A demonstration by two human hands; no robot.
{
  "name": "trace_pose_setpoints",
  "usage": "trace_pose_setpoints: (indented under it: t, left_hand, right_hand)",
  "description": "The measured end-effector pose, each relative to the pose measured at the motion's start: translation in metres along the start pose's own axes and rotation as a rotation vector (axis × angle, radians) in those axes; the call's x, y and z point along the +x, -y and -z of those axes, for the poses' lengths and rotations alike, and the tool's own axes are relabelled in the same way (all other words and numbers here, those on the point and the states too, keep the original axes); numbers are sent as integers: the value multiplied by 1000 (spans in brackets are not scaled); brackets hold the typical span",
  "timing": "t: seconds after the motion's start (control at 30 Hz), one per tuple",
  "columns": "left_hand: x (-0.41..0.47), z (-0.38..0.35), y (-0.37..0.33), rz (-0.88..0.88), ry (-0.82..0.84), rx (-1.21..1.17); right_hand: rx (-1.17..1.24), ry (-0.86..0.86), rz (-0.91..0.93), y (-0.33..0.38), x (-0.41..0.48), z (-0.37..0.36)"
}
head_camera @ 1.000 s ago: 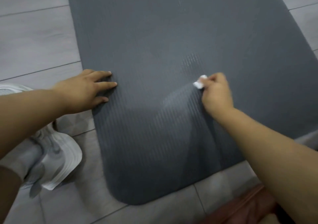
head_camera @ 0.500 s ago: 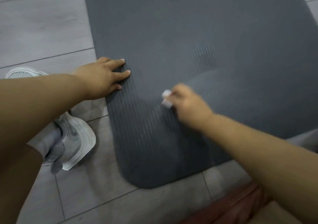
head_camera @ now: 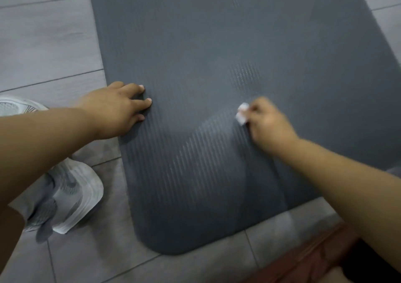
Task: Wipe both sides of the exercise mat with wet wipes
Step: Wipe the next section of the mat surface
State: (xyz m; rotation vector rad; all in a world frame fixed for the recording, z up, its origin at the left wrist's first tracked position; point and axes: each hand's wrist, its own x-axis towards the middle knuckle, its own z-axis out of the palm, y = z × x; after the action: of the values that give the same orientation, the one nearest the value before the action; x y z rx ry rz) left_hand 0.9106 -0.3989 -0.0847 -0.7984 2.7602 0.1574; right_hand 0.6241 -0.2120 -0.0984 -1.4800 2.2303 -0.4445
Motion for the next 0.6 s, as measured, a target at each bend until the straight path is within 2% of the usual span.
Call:
trace_pose_setpoints:
  t: [0.07,0.13,0.17,0.2,0.23,0.3,0.33,0.37,0.4,0.47,0.53,0.6]
  left_hand:
    - [3,1,0,9,-23,-28]
    - [7,2,2,12,-84,-78]
    - [9,0,4,19,-114,-99]
    - [10,-2,7,34,-137,-107]
    - [11,-5,9,46,-153,-101]
    - [10,-13,14,39,-171,-54]
    - [10,-16,15,28,-178,-29]
    - [10,-18,16,17,-186,-12]
    - [10,-19,16,7,-192,-6]
    - [11,-20,17,-6,-193,-12]
    - [10,-21,20,-15,-191,-32]
    - [11,-19,22,-18,-195,-49]
  right_hand:
    - [25,-304,-302,-26,33,21]
    - [249,-463,-541,-27,46,18]
    - [366,-490,-584,-9,44,10]
    - [415,-446,-519,12,39,-4]
    - [431,-338,-363,32,29,-21]
    - [421,15,-2,66,-1,-44]
    - [323,207,141,71,-10,-45]
    - [202,311,238,68,-9,-37]
    - [121,289,253,57,2,-27]
    - [38,58,78,21,36,-4]
    - [-22,-269,-163,-15,70,17]
    - [134,-452,-422,-24,87,22]
